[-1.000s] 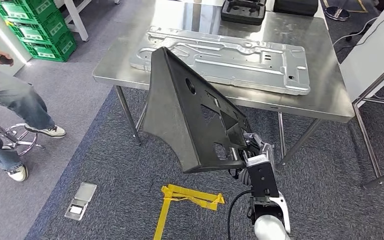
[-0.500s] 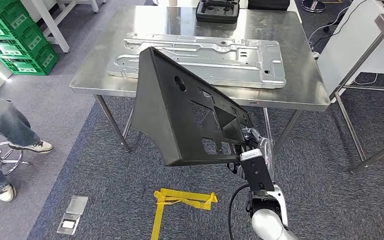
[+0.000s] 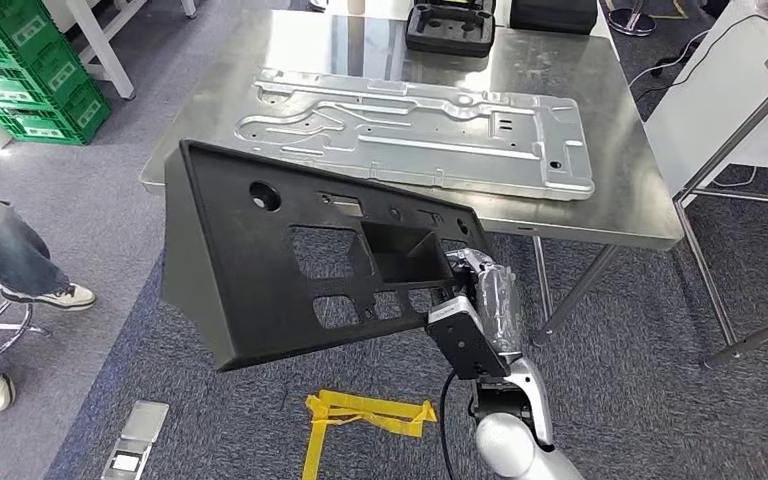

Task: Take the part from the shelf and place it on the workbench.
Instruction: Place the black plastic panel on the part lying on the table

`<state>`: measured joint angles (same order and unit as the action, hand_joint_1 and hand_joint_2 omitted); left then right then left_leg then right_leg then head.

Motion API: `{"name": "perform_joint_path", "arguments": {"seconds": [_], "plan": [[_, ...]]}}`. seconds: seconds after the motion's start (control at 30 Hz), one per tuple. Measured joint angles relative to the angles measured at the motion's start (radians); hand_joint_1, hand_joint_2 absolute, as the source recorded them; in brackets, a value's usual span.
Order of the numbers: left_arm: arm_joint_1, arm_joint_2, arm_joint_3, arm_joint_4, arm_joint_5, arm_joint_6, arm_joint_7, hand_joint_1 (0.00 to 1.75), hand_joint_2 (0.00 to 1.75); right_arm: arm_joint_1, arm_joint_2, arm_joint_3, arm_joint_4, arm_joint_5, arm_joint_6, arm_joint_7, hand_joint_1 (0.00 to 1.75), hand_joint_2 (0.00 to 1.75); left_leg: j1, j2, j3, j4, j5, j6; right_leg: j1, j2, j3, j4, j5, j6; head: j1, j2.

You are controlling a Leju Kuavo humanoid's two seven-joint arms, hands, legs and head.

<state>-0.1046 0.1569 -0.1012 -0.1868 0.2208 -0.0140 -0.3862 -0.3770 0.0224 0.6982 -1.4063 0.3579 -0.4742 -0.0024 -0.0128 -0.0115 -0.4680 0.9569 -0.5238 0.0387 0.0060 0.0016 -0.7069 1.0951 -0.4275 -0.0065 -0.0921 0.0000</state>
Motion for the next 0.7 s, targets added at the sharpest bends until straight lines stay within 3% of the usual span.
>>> {"name": "perform_joint_path", "arguments": {"seconds": [0.07, 0.13, 0.2, 0.27, 0.33, 0.4, 0.43, 0.47, 0.5, 0.53, 0.57, 0.6, 0.63, 0.7], "plan": [[-0.001, -0.003, -0.001, 0.0, -0.001, -0.004, 0.002, 0.0, 0.0, -0.003, 0.004, 0.007, 0.008, 0.001, 0.0, 0.0, 1.75, 1.75, -0.002, 0.0, 0.018, -0.009, -0.019, -0.007, 0.014, -0.003, 0.034, -0.103, 0.053, -0.019, 0.001, 0.0], [-0.001, -0.005, -0.001, 0.0, -0.003, -0.007, 0.002, 0.0, 0.0, -0.006, 0.009, 0.012, 0.017, 0.0, 0.0, 0.001, 1.75, 1.75, -0.003, 0.0, 0.036, -0.017, -0.022, -0.017, 0.017, -0.002, 0.057, -0.135, 0.048, -0.027, 0.004, 0.0], [0.0, -0.003, -0.002, 0.0, -0.005, -0.007, 0.002, 0.0, 0.0, -0.007, 0.015, 0.016, 0.023, -0.001, 0.0, 0.002, 1.75, 1.75, -0.004, 0.0, 0.036, 0.014, -0.011, -0.026, 0.011, 0.002, 0.09, -0.157, 0.045, -0.034, 0.005, 0.0], [-0.005, -0.001, -0.002, 0.0, -0.006, -0.006, 0.004, 0.0, 0.0, -0.011, 0.02, 0.019, 0.029, -0.002, 0.0, 0.002, 1.75, 1.75, -0.003, -0.001, -0.026, 0.118, -0.01, -0.035, 0.005, 0.004, 0.125, -0.172, 0.035, -0.038, 0.002, 0.0], [-0.012, -0.001, -0.002, 0.0, -0.006, -0.007, 0.011, 0.0, 0.0, -0.013, 0.021, 0.022, 0.037, -0.002, 0.0, 0.003, 1.75, 1.75, -0.002, 0.0, -0.119, 0.236, -0.055, -0.044, 0.003, 0.003, 0.154, -0.177, 0.015, -0.039, 0.001, 0.0], [-0.017, 0.0, -0.002, 0.0, -0.006, -0.007, 0.015, 0.0, 0.0, -0.011, 0.021, 0.024, 0.044, -0.002, 0.001, 0.005, 1.75, 1.75, 0.0, 0.0, -0.183, 0.272, -0.118, -0.051, 0.001, 0.005, 0.189, -0.178, -0.013, -0.037, 0.0, 0.0], [-0.019, 0.001, -0.002, 0.0, -0.006, -0.007, 0.015, 0.0, 0.0, -0.01, 0.021, 0.025, 0.048, -0.002, 0.002, 0.005, 1.75, 1.75, 0.001, 0.0, -0.196, 0.253, -0.127, -0.054, -0.001, 0.006, 0.209, -0.177, -0.028, -0.035, 0.0, 0.0], [-0.02, 0.001, -0.003, 0.0, -0.006, -0.007, 0.016, 0.0, 0.0, -0.01, 0.021, 0.025, 0.05, -0.002, 0.002, 0.006, 1.75, 1.75, 0.003, 0.0, -0.198, 0.209, -0.104, -0.057, -0.002, 0.007, 0.23, -0.177, -0.043, -0.033, 0.001, 0.0], [-0.02, 0.001, -0.003, 0.0, -0.006, -0.007, 0.017, 0.0, 0.0, -0.01, 0.021, 0.025, 0.053, -0.002, 0.002, 0.006, 1.75, 1.75, 0.005, 0.001, -0.194, 0.149, -0.046, -0.06, -0.004, 0.009, 0.25, -0.176, -0.06, -0.029, 0.001, 0.0], [-0.018, 0.0, -0.003, 0.0, -0.006, -0.006, 0.018, 0.0, 0.0, -0.01, 0.021, 0.026, 0.055, -0.002, 0.002, 0.007, 1.75, 1.75, 0.008, 0.003, -0.191, 0.089, 0.032, -0.061, -0.004, 0.011, 0.268, -0.171, -0.078, -0.024, 0.0, 0.0], [-0.018, 0.0, -0.004, 0.0, -0.006, -0.006, 0.02, 0.0, 0.0, -0.01, 0.02, 0.026, 0.057, -0.003, 0.002, 0.009, 1.75, 1.75, 0.009, 0.006, -0.185, 0.046, 0.099, -0.057, -0.003, 0.012, 0.279, -0.168, -0.096, -0.018, 0.0, 0.0], [-0.018, 0.0, -0.005, 0.0, -0.006, -0.005, 0.02, 0.0, 0.0, -0.01, 0.02, 0.027, 0.059, -0.003, 0.002, 0.01, 1.75, 1.75, 0.009, 0.007, -0.181, 0.023, 0.146, -0.05, -0.002, 0.013, 0.286, -0.165, -0.111, -0.012, 0.002, 0.0], [-0.019, 0.0, -0.006, 0.0, -0.006, -0.005, 0.02, 0.0, 0.0, -0.011, 0.021, 0.027, 0.06, -0.003, 0.002, 0.011, 1.75, 1.75, 0.008, 0.008, -0.179, 0.018, 0.162, -0.041, 0.0, 0.014, 0.289, -0.157, -0.118, -0.006, 0.003, 0.0], [-0.022, 0.0, -0.008, 0.0, -0.006, -0.005, 0.017, 0.0, 0.0, -0.016, 0.021, 0.029, 0.06, -0.002, 0.003, 0.012, 1.75, 1.75, 0.009, 0.007, -0.168, 0.021, 0.152, -0.024, 0.0, 0.013, 0.268, -0.109, -0.108, 0.004, 0.006, 0.0]]}}
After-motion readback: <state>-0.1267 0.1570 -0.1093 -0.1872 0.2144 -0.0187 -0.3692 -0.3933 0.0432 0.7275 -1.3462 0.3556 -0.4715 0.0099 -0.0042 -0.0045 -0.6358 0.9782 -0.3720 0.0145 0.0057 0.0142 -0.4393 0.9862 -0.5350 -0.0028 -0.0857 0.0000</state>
